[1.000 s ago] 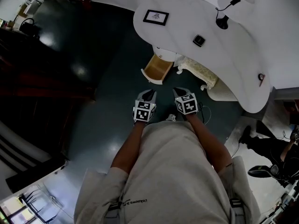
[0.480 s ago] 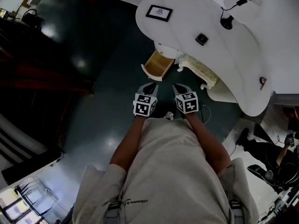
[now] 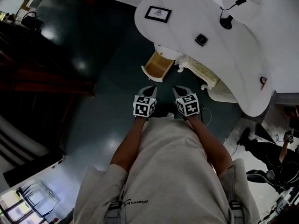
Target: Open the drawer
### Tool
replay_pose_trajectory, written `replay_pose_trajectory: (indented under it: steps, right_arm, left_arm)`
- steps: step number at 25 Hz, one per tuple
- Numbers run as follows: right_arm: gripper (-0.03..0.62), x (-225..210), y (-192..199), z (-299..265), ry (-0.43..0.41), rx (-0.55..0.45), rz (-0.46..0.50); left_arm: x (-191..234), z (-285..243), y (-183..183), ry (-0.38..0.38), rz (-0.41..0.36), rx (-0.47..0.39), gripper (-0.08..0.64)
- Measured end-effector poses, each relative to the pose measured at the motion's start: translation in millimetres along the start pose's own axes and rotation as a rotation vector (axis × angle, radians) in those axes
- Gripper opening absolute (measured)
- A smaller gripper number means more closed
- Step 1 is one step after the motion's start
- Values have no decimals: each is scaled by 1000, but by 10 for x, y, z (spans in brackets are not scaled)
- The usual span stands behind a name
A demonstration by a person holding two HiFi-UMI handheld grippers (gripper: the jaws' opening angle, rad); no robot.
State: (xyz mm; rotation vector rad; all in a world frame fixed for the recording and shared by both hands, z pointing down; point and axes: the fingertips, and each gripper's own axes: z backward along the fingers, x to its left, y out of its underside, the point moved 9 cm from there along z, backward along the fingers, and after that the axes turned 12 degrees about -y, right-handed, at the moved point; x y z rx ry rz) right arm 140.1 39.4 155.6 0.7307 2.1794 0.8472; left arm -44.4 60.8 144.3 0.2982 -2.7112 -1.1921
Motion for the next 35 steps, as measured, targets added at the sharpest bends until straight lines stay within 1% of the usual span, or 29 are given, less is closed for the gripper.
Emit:
replay_pose_trajectory:
  steps: [4, 6, 12, 15, 20, 22, 24, 27, 30, 35]
  right_arm:
    - [14, -32, 43, 15, 13, 8, 8]
    - [14, -49, 44, 35, 19, 11, 17]
    - [14, -106, 19, 60, 17, 5, 5]
    - [14, -90, 40, 54, 4, -2, -3]
    - [14, -68, 78, 51, -17, -15, -23]
    - [14, -63, 114, 50, -22, -10, -51]
    - [14, -63, 152, 51, -18, -4, -62]
    - [14, -81, 177, 50, -9, -4, -68]
    - [14, -96, 192, 76, 0, -11, -78]
    - [14, -126, 207, 93, 5, -27, -86]
  left_arm:
    - [-70, -78, 134, 14, -49, 56, 9]
    - [-91, -86, 172, 16, -52, 67, 9]
    - [-105, -33, 268, -9, -4, 85, 9]
    - [-59, -13, 299, -20, 14, 96, 9]
    - [-1, 6, 386, -45, 68, 121, 9]
    - [13, 16, 411, -46, 91, 117, 9]
    - [31, 31, 418, -48, 101, 94, 9]
    - [48, 39, 414, -64, 84, 61, 9]
    - [44, 37, 413, -77, 80, 55, 9]
    - [54, -15, 360, -63, 66, 42, 10]
